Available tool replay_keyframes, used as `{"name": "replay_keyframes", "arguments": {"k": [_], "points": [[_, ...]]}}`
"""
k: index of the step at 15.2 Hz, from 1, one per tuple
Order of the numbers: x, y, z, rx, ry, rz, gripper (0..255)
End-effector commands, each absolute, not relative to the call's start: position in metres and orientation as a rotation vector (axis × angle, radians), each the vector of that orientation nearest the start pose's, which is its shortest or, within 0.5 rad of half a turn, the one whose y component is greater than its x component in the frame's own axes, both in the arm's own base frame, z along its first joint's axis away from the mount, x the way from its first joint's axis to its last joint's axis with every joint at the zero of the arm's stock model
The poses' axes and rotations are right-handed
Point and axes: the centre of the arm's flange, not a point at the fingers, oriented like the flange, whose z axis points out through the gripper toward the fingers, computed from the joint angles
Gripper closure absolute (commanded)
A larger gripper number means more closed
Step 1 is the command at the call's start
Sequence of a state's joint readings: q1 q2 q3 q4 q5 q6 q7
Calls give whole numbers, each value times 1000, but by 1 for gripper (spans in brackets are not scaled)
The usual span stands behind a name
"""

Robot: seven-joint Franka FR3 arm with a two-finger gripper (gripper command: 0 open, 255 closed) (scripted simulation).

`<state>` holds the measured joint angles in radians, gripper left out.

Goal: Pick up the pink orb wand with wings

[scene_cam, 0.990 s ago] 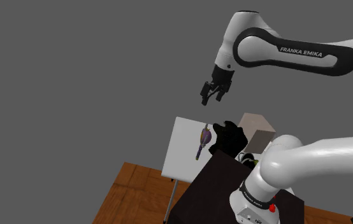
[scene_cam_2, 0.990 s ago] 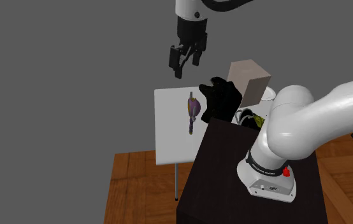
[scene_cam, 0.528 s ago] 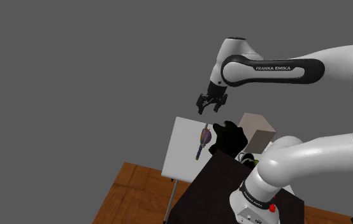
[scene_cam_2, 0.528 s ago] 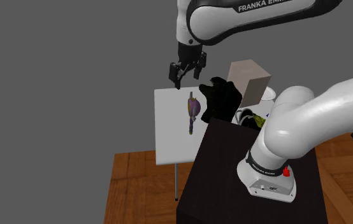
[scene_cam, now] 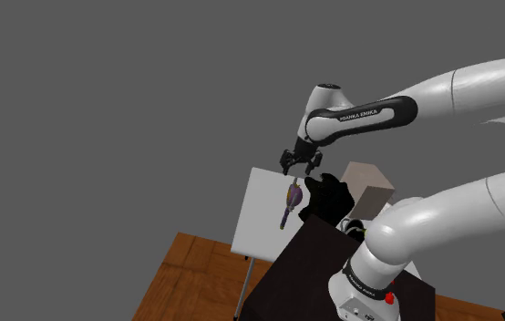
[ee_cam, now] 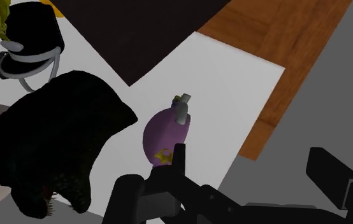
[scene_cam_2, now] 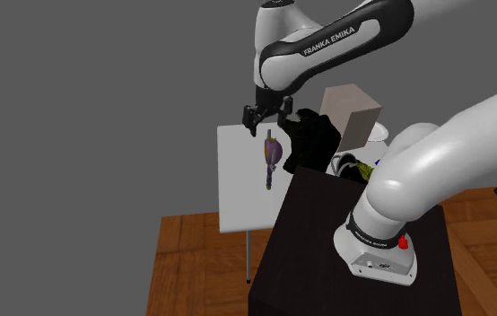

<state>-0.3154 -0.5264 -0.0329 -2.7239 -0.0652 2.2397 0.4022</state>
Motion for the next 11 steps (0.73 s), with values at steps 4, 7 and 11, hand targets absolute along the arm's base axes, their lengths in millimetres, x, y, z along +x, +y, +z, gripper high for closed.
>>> {"name": "replay_keyframes", "arguments": {"k": [4,7,11], "points": [[341,-163,331,-2895,1313,-62,0],[337,-184,298,-2838,1436,-56,0],[336,-190,276,-2818,1477,-54,0]]}}
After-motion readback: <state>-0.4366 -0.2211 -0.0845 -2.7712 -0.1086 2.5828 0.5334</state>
